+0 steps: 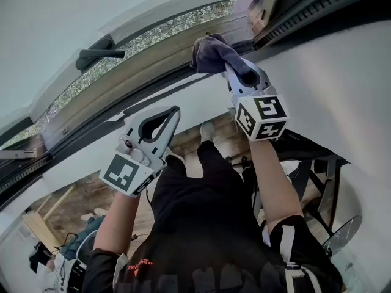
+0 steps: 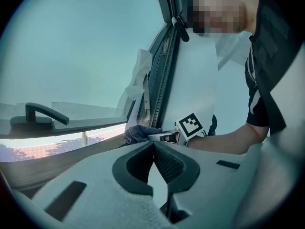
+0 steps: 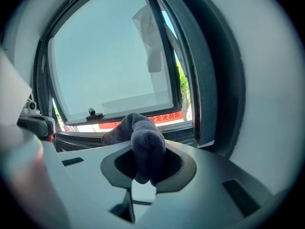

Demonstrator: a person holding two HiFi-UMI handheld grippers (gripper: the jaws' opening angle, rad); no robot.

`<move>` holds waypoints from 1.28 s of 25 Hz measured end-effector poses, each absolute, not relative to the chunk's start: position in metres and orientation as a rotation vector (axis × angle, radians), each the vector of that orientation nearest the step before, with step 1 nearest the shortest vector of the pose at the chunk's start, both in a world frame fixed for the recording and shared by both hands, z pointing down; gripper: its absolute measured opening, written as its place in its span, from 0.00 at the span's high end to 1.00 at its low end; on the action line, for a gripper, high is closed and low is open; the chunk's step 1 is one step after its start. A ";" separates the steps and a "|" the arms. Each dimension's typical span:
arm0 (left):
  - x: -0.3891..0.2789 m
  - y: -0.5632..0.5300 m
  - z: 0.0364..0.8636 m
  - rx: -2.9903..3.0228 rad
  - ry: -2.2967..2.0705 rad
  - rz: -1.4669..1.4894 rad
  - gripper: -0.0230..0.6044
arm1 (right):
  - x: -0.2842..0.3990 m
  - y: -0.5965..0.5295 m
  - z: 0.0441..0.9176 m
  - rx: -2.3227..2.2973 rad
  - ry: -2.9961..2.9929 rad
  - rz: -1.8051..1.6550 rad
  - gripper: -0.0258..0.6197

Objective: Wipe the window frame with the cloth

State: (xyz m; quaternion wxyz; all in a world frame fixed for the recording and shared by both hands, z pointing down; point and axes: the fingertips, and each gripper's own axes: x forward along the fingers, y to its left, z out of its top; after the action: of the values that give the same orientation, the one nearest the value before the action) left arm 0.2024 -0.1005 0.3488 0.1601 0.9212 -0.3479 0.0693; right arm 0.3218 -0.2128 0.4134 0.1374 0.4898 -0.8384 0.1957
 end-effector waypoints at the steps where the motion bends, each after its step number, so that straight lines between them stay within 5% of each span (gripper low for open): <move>1: 0.204 -0.101 0.350 2.620 -0.989 0.210 0.93 | 0.325 -0.214 0.413 1.422 -2.423 0.568 0.87; 21: 0.211 -0.109 0.346 2.632 -0.981 0.179 0.93 | 0.363 -0.226 0.411 1.508 -2.364 0.551 0.87; 32: 0.146 -0.082 0.337 2.589 -1.117 0.113 0.93 | 0.295 -0.206 0.367 1.424 -2.480 0.447 0.87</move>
State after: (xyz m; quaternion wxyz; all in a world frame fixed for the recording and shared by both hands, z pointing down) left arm 0.1458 -0.0822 0.3373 0.1594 0.9057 -0.3907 0.0397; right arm 0.2948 -0.2057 0.3669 0.1230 0.4882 -0.8503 0.1532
